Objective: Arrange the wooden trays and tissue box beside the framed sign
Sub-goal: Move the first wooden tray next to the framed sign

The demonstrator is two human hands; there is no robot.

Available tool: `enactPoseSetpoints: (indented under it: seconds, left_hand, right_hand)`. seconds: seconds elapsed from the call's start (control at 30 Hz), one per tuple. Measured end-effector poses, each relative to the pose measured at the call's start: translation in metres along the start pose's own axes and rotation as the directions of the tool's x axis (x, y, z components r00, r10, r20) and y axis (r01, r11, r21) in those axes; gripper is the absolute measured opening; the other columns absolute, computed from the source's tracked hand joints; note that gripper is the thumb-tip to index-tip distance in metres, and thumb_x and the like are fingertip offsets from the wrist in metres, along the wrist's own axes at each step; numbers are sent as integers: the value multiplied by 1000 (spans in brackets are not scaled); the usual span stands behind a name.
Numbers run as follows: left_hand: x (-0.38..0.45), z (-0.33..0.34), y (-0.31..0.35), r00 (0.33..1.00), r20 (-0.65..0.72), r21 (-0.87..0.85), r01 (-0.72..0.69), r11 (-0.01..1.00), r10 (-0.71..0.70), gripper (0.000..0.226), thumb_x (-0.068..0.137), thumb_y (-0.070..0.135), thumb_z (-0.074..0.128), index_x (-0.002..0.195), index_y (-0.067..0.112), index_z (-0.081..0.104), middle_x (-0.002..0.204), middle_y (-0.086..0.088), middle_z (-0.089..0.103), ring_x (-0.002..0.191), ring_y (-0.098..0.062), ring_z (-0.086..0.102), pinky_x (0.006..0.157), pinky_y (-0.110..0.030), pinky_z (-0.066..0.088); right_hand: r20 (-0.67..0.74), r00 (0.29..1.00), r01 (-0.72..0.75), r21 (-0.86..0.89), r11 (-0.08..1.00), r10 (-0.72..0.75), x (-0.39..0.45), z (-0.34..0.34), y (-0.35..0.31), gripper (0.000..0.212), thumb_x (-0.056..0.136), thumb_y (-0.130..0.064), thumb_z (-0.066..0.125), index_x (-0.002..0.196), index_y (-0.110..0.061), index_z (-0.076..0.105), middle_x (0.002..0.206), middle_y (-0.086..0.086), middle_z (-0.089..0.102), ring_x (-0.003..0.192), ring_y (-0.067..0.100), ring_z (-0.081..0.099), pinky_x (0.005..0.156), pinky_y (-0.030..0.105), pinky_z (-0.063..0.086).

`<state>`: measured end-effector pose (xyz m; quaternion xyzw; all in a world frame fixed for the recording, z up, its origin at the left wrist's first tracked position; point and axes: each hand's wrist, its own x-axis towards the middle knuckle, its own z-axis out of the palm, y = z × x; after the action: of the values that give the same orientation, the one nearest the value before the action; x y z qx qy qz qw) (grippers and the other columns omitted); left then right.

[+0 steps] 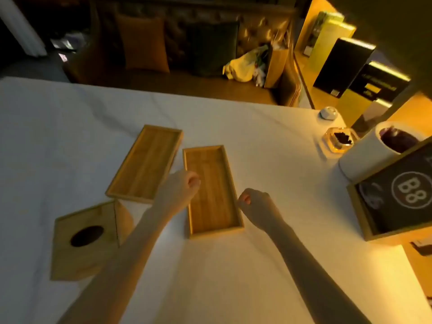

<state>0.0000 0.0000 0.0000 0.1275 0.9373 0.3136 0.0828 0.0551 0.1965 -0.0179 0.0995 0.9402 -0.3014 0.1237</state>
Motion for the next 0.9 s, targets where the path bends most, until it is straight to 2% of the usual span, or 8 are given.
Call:
enactPoseSetpoints:
  seconds: [0.1,0.23,0.37,0.57,0.63,0.7,0.8,0.9]
  left_hand:
    - [-15,29,-16,993,-98,19,63,998,-61,37,88,22,49,122,7,48,120,-15,58,109,-24,56,89,-27,42]
    - [-29,61,-38,985,-162,155,79,985,-54,54,86,25,53,132,3,35,137,-19,46,126,-30,44,104,-40,38]
    - [-37,78,-52,983,-72,267,181,947,-168,60,89,34,45,137,4,26,149,-15,28,139,-30,22,112,-48,26]
    - [-40,85,-35,955,-1,-26,298,954,-298,56,93,30,35,138,2,19,153,-14,17,142,-27,6,115,-43,9]
    - [-38,84,-35,945,16,-99,325,940,-325,53,93,28,35,137,2,23,150,-17,23,141,-31,12,115,-42,11]
    - [-37,79,-38,952,19,-185,303,935,-305,43,92,24,40,129,1,40,134,-18,46,127,-35,39,110,-42,32]
    - [-37,60,-32,946,44,-341,316,885,-321,27,90,13,44,112,3,55,91,-6,60,81,-18,58,68,-13,45]
    - [-38,42,-25,898,230,-615,433,659,-376,37,88,10,47,125,18,49,99,-4,63,86,-16,60,74,-22,48]
  right_hand:
    - [-75,992,-99,38,994,102,-5,25,9,30,92,-29,45,117,-15,51,121,6,57,105,22,56,90,38,51]
    - [-101,990,-98,20,995,100,-14,56,27,45,95,-30,40,135,-10,35,143,8,40,132,24,33,110,39,29]
    - [-85,995,-60,-96,994,52,-25,72,33,53,96,-33,33,143,-12,20,154,7,21,142,24,12,116,38,11]
    - [31,992,-123,120,985,120,-20,70,29,54,97,-29,32,144,-14,12,157,6,7,143,22,-1,116,37,1]
    - [48,992,-123,216,969,115,-19,66,28,50,96,-28,34,142,-12,22,153,6,21,142,25,11,117,39,7]
    - [3,996,-80,348,934,84,-20,58,27,42,92,-25,36,128,-8,46,128,7,52,121,27,43,110,48,31]
    - [29,989,-135,552,823,143,-25,38,22,32,94,-14,42,122,-7,54,105,-1,59,99,17,54,95,39,45]
    - [124,980,-197,714,672,155,-27,25,20,32,92,-7,46,124,-7,52,95,-4,62,93,15,59,82,28,52]
